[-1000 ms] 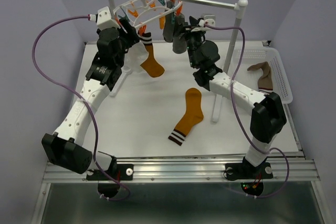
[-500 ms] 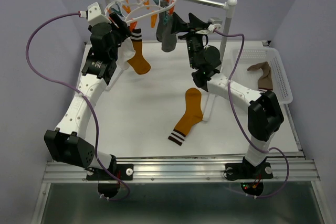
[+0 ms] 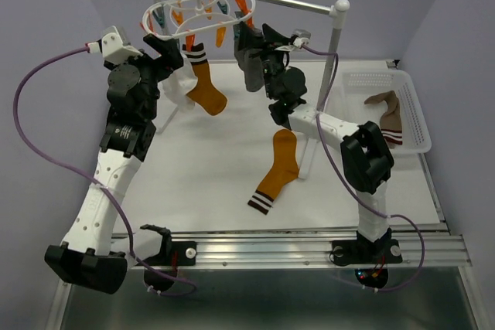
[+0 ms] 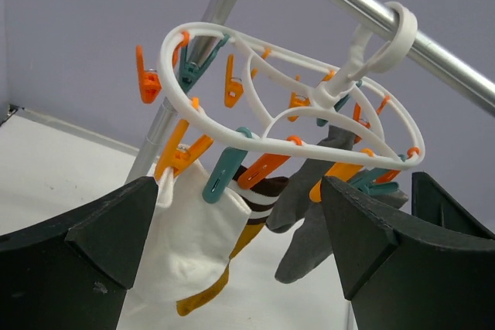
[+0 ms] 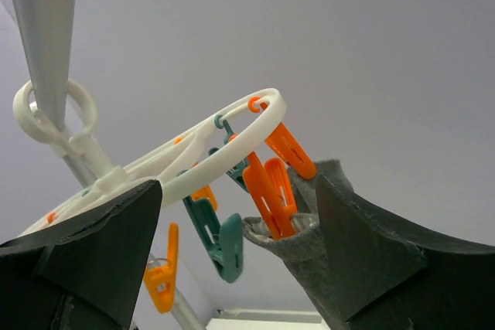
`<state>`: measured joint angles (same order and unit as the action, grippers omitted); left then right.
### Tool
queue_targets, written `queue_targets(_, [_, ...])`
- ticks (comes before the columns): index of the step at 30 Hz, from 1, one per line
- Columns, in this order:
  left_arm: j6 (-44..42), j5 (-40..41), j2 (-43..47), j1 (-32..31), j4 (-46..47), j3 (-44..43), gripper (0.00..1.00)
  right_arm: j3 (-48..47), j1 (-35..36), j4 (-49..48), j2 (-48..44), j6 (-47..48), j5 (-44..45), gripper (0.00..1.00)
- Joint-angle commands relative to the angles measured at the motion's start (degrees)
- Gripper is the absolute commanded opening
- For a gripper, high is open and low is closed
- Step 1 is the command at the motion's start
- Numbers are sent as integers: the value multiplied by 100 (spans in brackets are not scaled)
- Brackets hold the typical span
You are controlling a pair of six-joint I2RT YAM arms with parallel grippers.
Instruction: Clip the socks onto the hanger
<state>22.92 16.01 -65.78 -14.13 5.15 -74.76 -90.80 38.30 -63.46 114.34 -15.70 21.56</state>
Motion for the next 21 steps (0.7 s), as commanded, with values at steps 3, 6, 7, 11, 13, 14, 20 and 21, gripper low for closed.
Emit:
queue_targets(3, [2, 192, 723, 16, 452, 488, 99, -667, 2, -535, 176, -653, 208, 86])
queue_targets(6, [2, 227, 891, 16, 461, 664, 99, -762, 2, -913, 307, -723, 339, 86])
queue_targets(7, [11, 236, 909, 16, 461, 691, 99, -842, 2, -948, 351, -724, 375, 86])
queue_targets(11, [29, 227, 926, 16, 417, 753, 99, -1518, 2, -405, 606, -785, 410, 86])
queue_targets(13, [37, 227, 935, 16, 365, 726, 99, -1808, 2, -334, 799, -759, 419, 84])
queue_targets(14, [46, 236, 944, 16, 347, 717, 99, -1870, 2, -325, 852, -759, 428, 83])
queue_targets(20, [134, 245, 1067, 24, 373, 840, 99, -2002, 2, -421, 1037, -741, 489, 64])
queue_targets(21, [143, 245, 1076, 16, 373, 840, 99, -2037, 2, -413, 1055, -741, 472, 62])
